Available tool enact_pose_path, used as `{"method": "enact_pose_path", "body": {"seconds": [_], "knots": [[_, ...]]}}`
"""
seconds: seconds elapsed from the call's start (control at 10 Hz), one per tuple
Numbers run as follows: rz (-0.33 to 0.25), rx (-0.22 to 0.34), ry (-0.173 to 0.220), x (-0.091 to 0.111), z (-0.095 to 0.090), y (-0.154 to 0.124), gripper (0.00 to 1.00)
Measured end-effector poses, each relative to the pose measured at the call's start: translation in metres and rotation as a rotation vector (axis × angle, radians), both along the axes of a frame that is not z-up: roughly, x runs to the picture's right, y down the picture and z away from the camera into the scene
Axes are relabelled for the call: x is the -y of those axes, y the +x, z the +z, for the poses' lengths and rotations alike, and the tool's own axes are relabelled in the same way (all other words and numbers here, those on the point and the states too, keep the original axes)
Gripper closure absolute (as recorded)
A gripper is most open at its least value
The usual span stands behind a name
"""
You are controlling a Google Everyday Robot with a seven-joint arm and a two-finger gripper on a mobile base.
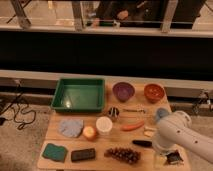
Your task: Wipe red bowl with brush
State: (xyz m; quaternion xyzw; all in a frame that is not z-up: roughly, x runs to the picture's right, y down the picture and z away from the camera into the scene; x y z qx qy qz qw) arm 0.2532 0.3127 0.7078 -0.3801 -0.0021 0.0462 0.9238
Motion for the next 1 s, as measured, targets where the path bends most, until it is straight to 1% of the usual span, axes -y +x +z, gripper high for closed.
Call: {"method": "enact_pose_path", "body": {"seconds": [0.3, 0.6, 1.0], "knots": [[0.008, -0.028, -0.001, 0.005, 0.009, 0.013, 0.20], [0.012, -0.045, -0.007, 0.005, 0.018, 0.019, 0.20], [0.033, -0.065, -0.019, -0.003, 0.022, 0.031, 0.20]]}}
